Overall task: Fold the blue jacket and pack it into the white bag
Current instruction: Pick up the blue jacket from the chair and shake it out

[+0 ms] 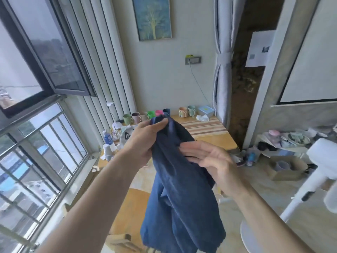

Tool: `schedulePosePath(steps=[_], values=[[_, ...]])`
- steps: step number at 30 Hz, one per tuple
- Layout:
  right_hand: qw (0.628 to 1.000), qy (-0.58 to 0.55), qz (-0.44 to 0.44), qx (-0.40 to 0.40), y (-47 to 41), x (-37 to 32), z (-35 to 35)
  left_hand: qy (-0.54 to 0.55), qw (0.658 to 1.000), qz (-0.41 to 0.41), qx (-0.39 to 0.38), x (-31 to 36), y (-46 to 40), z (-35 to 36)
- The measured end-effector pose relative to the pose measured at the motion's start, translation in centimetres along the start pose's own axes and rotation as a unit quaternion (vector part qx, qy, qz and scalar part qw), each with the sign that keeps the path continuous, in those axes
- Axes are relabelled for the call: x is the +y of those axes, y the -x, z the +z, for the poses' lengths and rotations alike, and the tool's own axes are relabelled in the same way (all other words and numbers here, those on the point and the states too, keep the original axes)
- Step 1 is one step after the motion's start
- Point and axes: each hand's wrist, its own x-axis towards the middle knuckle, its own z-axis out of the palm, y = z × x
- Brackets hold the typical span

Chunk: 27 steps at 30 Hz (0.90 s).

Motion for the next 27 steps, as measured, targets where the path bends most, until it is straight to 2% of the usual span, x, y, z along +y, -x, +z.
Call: schedulePosePath(steps=[2,4,6,8,11,13,15,17,19,21,23,24,27], values=[[0.989,0.110,-0.019,0.093,-0.4,1.7,-2.7,-0.003,1.000,0.024,-0.002,1.2,-1.3,1.8],[0.962,0.217,-0.027,0.164,-1.2,3.8,-5.4,-0.018,0.998,0.054,-0.014,2.1,-2.9,3.8],[0.932,0.309,-0.010,0.186,-2.4,5.5,-8.2,-0.042,0.995,0.085,-0.034,3.1,-4.6,6.0],[0.910,0.367,0.053,0.186,-3.9,7.6,-11.5,-0.070,0.990,0.116,-0.049,3.9,-6.6,7.9],[0.921,0.328,0.168,0.130,-7.2,10.0,-16.7,-0.098,0.978,0.161,-0.085,4.8,-9.8,9.6],[0.938,0.255,0.217,0.087,-9.8,10.7,-19.6,-0.145,0.965,0.188,-0.114,5.3,-12.0,10.0],[0.954,0.202,0.220,0.031,-12.6,11.0,-22.0,-0.184,0.957,0.195,-0.108,5.6,-14.5,10.2],[0.962,0.213,0.162,0.054,-15.3,10.7,-23.9,-0.218,0.956,0.185,-0.068,5.5,-16.9,10.1],[0.952,0.238,0.057,0.183,-17.9,9.7,-25.9,-0.304,0.933,0.194,0.016,5.1,-19.5,9.6],[0.915,0.260,-0.038,0.305,-20.2,7.4,-27.8,-0.407,0.883,0.211,0.097,4.5,-21.8,8.6],[0.891,0.313,-0.100,0.314,-22.4,5.4,-29.7,-0.461,0.853,0.212,0.123,3.9,-24.0,7.3],[0.866,0.378,-0.134,0.297,-23.6,4.6,-30.7,-0.482,0.841,0.214,0.123,3.6,-25.3,6.4],[0.764,0.559,-0.207,0.248,-27.2,2.8,-33.5,-0.504,0.817,0.261,0.101,2.8,-29.5,3.7]])
